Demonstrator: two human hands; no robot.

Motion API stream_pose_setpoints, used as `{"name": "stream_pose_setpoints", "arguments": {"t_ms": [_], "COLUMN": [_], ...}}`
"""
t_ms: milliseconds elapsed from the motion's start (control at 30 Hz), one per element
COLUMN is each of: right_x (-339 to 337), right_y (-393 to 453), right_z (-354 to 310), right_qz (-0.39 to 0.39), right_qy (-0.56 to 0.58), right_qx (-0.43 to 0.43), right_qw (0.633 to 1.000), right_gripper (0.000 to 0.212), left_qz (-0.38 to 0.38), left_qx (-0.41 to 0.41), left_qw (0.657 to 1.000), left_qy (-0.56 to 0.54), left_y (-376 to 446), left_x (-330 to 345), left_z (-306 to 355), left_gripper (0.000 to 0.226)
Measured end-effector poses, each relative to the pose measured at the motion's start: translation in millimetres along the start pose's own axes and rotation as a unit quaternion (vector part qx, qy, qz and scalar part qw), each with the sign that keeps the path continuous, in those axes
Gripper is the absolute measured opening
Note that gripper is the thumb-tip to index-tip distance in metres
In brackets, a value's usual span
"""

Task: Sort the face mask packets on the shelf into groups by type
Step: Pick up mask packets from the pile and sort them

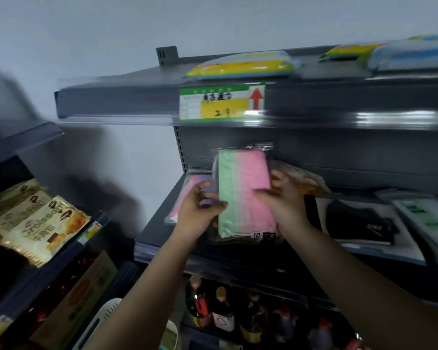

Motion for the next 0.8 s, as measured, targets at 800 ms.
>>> {"name": "stream_pose_setpoints", "arguments": {"t_ms": [800], "right_x": [130.1], "right_y": [35.5], "right_z": [41.9], "right_qz": [-0.102], "right_qy": [-0.407], "right_qx": [0.080], "right_qw": [0.904], "right_gripper": [0.066], "left_qz": [-0.018], "left_qx": [-0.048], "left_qw": [0.922], "left_qy": [0.384], "left_y": [64.2], "left_x": [-104.9], "left_z": [-29.5], "left_gripper": [0.056]}}
Point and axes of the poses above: each hand's wrist, its own y-axis towards the middle knuckle, its own x-axis out of the palm, z = x × y, the point moved 10 cm from there along y, towards the middle knuckle, and after that the axes turned 9 degrees about -z, right-handed, at the moved point
